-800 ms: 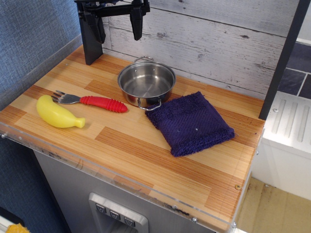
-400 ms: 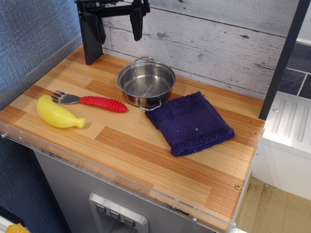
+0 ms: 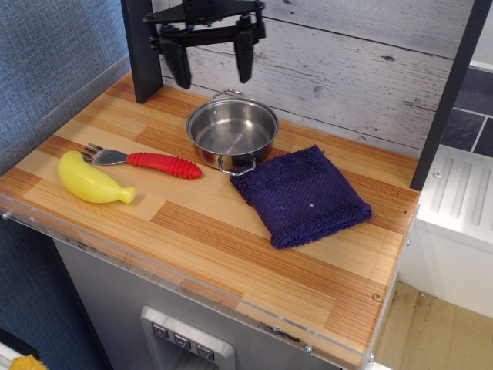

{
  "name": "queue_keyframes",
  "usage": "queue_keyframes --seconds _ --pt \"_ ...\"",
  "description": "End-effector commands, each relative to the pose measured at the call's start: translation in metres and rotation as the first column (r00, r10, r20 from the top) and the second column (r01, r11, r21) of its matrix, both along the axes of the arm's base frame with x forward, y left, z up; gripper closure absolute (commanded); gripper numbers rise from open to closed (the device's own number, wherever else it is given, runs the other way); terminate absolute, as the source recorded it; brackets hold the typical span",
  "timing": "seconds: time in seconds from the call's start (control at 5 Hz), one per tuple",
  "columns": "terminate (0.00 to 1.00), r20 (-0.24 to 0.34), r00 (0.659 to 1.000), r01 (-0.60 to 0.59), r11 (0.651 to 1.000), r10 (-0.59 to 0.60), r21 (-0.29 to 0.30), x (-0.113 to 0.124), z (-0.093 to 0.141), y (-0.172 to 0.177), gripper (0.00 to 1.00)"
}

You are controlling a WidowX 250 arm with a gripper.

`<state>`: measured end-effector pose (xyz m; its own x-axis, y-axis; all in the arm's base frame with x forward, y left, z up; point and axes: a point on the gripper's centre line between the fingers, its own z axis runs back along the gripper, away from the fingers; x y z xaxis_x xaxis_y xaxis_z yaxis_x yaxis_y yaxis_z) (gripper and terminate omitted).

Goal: Move blue cloth little bit down

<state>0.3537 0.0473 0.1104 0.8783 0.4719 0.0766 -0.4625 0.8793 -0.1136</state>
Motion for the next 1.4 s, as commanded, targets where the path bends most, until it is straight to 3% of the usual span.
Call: queue_keyframes --seconds 0.0,0.6,1.0,1.2 --pt "0.00 0.066 0.961 0.264 0.963 -0.267 0.049 -0.016 0.007 -0.043 0.00" --pt "0.00 0.014 0.895 0.444 0.892 -0.447 0.088 -0.015 -0.038 -0.099 0.00" --pt "0.00 -0.038 0.891 0.454 0.885 -0.452 0.104 -0.007 -0.071 -0.098 0.00" --pt "0.00 -0.028 0.894 0.448 0.887 -0.448 0.115 -0.002 -0.082 -0.097 0.00"
